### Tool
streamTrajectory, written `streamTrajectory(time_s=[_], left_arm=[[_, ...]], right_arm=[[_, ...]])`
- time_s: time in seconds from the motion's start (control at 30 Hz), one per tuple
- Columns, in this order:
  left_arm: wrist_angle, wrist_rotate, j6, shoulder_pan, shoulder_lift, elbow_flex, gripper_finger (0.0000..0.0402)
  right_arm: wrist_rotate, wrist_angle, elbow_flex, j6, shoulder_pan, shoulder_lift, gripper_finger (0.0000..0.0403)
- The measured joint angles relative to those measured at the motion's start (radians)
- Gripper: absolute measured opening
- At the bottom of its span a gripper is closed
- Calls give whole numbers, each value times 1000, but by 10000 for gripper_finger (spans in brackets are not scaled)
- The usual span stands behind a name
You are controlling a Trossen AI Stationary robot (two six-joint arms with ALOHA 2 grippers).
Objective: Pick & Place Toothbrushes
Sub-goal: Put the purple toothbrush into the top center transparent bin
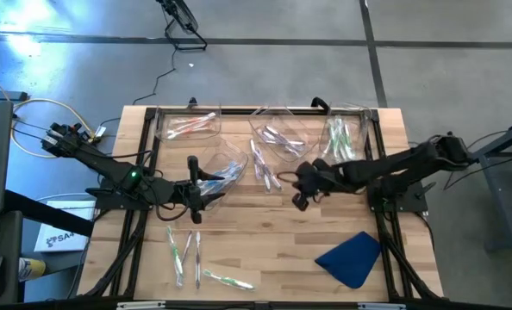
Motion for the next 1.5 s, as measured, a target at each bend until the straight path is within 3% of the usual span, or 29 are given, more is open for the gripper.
streamTrajectory(time_s=[0.23,0.57,0.87,1.07,1.5], left_arm=[[0,3,0,0,0,0,207],[0,5,0,0,0,0,207],[0,5,0,0,0,0,207],[0,5,0,0,0,0,207],[-3,5,0,0,0,0,207]], right_arm=[[177,77,0,62,143,4,3],[335,122,0,163,284,4,3],[375,134,0,258,352,20,3],[374,184,0,312,392,118,3],[393,496,-1,340,404,345,3]])
